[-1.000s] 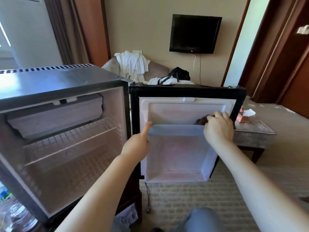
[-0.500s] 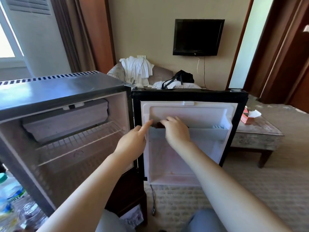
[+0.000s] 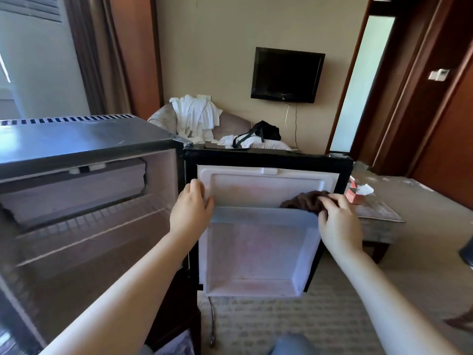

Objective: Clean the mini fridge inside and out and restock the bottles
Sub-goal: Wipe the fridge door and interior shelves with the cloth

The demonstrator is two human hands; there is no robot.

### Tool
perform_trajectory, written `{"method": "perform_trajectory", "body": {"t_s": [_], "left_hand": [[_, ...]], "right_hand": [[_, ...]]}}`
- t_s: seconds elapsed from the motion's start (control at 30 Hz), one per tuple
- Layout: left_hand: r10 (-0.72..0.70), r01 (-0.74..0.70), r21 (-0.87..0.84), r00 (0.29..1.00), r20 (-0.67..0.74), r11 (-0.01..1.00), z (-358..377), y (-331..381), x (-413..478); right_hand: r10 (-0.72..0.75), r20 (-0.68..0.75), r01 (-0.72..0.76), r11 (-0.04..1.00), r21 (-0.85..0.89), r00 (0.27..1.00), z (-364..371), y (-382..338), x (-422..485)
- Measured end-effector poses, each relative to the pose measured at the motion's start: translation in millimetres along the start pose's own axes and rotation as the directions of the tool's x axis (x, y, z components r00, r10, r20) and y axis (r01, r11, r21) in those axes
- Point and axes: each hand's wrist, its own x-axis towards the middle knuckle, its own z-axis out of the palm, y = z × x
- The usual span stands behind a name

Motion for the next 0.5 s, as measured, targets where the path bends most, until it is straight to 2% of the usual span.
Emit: {"method": "perform_trajectory", "body": {"t_s": [0.1, 0.13, 0.23, 0.33, 0.43, 0.5], "left_hand": [[-0.216, 0.221, -0.043, 0.972, 0.087, 0.974, 0, -4, 7], [-0.242, 0.246, -0.026, 0.964, 0.113, 0.969, -1, -5, 11], [-0.176, 0.171, 0.053, 0.977, 0.120, 0.984, -1, -7, 18], [-0.146, 0.144, 0.028, 0.978, 0.146, 0.989, 0, -6, 22], [-0.117, 0.114, 0.026, 0.979, 0.169, 0.993, 0, -8, 22], [-0.074, 0.066, 0.047, 0.976, 0.206, 0.997, -1, -12, 21]], "right_hand": [[-0.050, -0.001, 0.050, 0.997, -0.051, 0.999, 11, -14, 1], [-0.090, 0.023, 0.091, 0.996, -0.027, 0.996, 14, -21, 1], [-0.232, 0.075, 0.223, 0.968, 0.115, 0.970, 24, -47, -2], [-0.351, 0.048, 0.333, 0.917, 0.222, 0.935, 39, -84, -4], [-0.371, 0.036, 0.335, 0.872, 0.356, 0.928, 59, -133, -9], [-0.386, 0.019, 0.355, 0.866, 0.351, 0.922, 73, -158, -23]]}}
